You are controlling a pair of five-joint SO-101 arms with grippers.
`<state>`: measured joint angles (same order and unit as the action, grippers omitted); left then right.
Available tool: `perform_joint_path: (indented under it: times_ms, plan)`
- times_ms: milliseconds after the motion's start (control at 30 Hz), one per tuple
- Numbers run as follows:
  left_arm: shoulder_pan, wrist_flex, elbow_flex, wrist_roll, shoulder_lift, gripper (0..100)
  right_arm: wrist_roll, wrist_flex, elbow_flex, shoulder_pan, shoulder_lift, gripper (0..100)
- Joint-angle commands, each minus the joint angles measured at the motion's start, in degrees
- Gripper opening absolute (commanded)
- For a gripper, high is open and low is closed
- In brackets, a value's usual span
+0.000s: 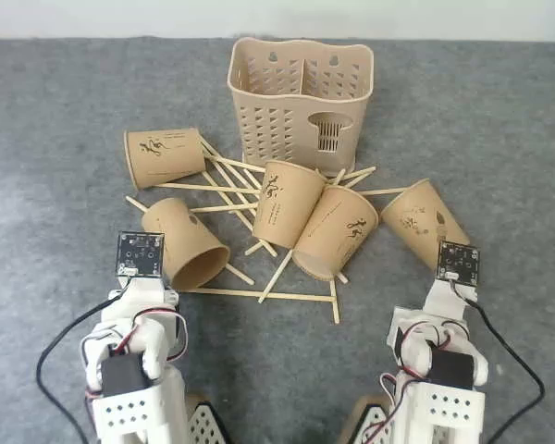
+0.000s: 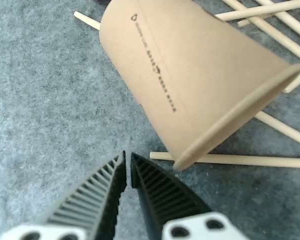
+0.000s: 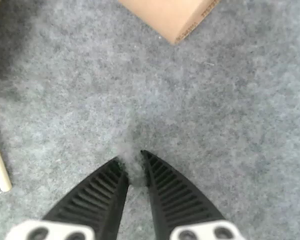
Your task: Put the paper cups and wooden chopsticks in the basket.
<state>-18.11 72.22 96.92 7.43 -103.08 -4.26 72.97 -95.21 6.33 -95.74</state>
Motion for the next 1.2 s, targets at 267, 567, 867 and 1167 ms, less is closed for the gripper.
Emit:
perform_joint_path:
  times_ms: [267, 567, 867, 1167]
  plan:
    - [-0.4, 0.2, -0.4, 0.2, -1.3, 1, -0.7, -1.2, 0.3, 0.5, -0.1, 0.6]
    - [-0.4, 0.2, -0.4, 0.2, -1.3, 1, -0.7, -1.2, 0.3, 0.5, -0.1, 0.6]
    - [-0.4, 0.2, -0.4, 0.2, -1.3, 1, -0.7, -1.2, 0.3, 0.5, -0.1, 0.6]
    - [1.1, 0.2, -0.4, 0.1, -1.3, 1, -0.6, -1.2, 0.3, 0.5, -0.1, 0.6]
